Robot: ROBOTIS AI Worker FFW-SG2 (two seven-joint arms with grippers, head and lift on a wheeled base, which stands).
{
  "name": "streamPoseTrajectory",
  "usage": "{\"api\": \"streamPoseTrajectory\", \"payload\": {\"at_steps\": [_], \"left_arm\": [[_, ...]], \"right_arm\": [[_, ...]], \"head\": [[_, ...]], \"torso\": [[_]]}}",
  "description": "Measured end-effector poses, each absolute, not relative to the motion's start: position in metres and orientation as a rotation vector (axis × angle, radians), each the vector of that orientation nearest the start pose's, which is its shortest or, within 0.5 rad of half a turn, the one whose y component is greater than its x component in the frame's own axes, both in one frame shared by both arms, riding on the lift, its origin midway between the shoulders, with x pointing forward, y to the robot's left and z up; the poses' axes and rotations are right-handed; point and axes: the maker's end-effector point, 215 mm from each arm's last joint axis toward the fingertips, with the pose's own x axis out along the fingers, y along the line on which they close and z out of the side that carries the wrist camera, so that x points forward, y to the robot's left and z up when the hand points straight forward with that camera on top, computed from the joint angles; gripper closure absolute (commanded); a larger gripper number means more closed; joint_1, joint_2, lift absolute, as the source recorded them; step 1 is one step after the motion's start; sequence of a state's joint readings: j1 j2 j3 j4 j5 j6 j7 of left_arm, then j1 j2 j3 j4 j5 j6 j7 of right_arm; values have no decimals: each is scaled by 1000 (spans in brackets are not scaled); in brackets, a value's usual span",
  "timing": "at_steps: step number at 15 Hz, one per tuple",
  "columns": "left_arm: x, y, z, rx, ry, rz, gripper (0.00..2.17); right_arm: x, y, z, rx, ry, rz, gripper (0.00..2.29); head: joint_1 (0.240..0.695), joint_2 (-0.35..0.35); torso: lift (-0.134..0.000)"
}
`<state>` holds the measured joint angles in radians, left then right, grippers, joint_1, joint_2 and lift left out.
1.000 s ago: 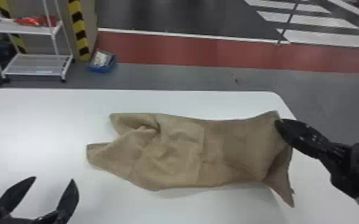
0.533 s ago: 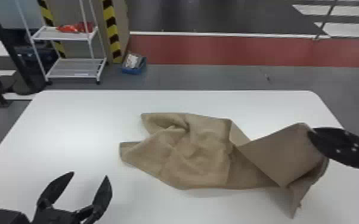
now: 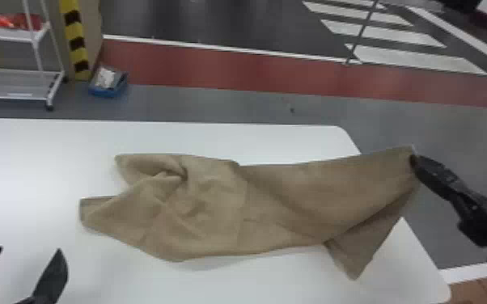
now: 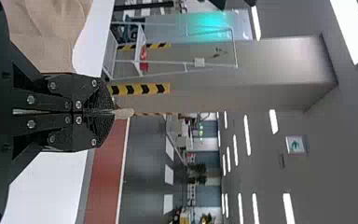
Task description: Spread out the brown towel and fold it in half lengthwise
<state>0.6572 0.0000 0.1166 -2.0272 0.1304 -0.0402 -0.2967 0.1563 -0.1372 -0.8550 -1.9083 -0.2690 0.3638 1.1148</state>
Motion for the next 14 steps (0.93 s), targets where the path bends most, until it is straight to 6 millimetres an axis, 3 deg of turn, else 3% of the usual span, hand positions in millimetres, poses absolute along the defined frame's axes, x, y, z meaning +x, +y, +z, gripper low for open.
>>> {"api": "streamPoseTrajectory", "payload": {"at_steps": [2,3,4,5,9,11,14], "left_arm": [[383,230,-396,-88,145,-182,100],[383,230,-397,-89,146,-182,100],[383,230,-397,-89,147,-182,100],[382,231,-398,-88,145,-181,100],[382,231,-398,-86,141,-185,103],[382,228,-396,-86,131,-202,107],[389,207,-389,-86,117,-292,137]], "right_arm": [[434,-496,-265,97,15,248,1642],[439,-511,-275,110,32,191,1200],[443,-523,-287,118,53,139,313],[449,-533,-303,118,89,97,-2],[452,-551,-335,116,176,0,46],[448,-554,-337,119,181,-10,46],[439,-551,-332,113,174,-9,46]], "head": [[695,-346],[695,-350],[695,-350],[695,-350],[695,-350],[695,-350],[695,-350]], "torso": [[-124],[-124],[-124],[-124],[-124],[-124],[-124]]}}
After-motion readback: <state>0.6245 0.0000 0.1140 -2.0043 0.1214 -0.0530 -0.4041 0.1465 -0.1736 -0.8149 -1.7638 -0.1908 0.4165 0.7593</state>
